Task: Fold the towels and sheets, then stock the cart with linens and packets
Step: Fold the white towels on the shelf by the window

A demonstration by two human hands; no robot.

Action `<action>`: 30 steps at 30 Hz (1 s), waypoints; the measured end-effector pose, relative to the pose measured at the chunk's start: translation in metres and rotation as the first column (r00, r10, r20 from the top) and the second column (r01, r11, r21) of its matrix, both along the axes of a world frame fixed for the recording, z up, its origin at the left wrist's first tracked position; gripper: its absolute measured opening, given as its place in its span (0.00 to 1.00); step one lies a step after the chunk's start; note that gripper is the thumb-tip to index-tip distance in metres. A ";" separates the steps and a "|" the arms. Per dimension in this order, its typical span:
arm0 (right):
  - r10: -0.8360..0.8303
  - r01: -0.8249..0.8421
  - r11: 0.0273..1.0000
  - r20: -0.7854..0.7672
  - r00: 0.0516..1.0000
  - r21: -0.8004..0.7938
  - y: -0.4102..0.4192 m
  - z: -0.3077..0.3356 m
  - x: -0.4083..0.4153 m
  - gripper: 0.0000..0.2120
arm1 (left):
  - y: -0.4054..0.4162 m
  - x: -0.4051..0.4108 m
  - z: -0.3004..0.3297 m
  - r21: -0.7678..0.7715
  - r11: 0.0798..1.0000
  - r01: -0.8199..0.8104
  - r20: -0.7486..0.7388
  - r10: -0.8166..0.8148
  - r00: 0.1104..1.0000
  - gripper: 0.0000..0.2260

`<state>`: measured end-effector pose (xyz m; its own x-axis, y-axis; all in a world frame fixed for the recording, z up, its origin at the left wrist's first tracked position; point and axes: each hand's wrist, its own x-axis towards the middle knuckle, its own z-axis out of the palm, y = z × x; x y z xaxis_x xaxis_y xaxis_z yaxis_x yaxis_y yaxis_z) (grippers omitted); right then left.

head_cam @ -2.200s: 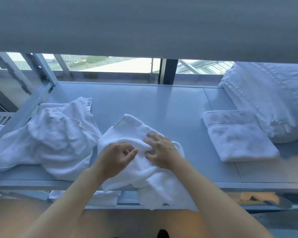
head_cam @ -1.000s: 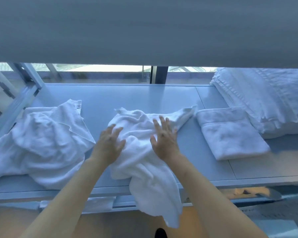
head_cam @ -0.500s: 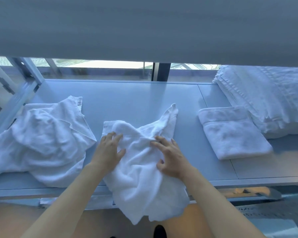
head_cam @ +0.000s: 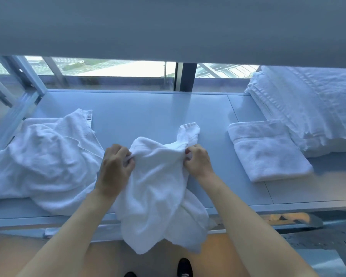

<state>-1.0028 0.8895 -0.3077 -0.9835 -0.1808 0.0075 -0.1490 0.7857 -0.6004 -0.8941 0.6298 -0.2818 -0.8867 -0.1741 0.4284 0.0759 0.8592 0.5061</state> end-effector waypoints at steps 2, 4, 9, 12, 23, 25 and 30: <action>-0.053 0.048 0.996 -0.063 0.997 -0.069 0.000 0.006 0.004 0.08 | -0.006 -0.001 0.014 -0.012 1.000 0.000 -0.077 -0.001 0.997 0.09; -0.140 0.106 0.977 -0.179 0.974 -0.185 0.007 0.020 0.009 0.10 | -0.011 0.002 0.026 -0.010 1.000 -0.008 -0.147 0.007 0.989 0.06; -0.274 0.090 0.933 -0.527 0.805 -0.348 0.021 0.068 0.017 0.11 | -0.022 0.006 0.044 0.064 0.996 -0.060 -0.359 0.080 0.930 0.05; -0.272 0.044 0.941 -0.672 0.689 -0.336 0.020 0.083 0.017 0.12 | -0.035 0.004 0.050 0.114 0.990 -0.078 -0.473 0.123 0.873 0.05; 0.216 -0.234 0.940 0.100 0.971 0.248 -0.034 -0.008 0.030 0.28 | -0.013 0.012 -0.027 -0.093 0.995 -0.023 0.515 0.068 0.854 0.23; 0.240 -0.255 0.932 0.090 0.967 0.256 -0.030 -0.021 0.039 0.29 | -0.007 0.024 -0.036 -0.100 0.993 -0.055 0.456 0.095 0.885 0.14; 0.248 -0.240 0.947 -0.011 0.969 0.211 0.002 -0.023 0.061 0.30 | -0.015 0.042 -0.042 -0.017 0.988 -0.153 0.356 0.149 0.923 0.10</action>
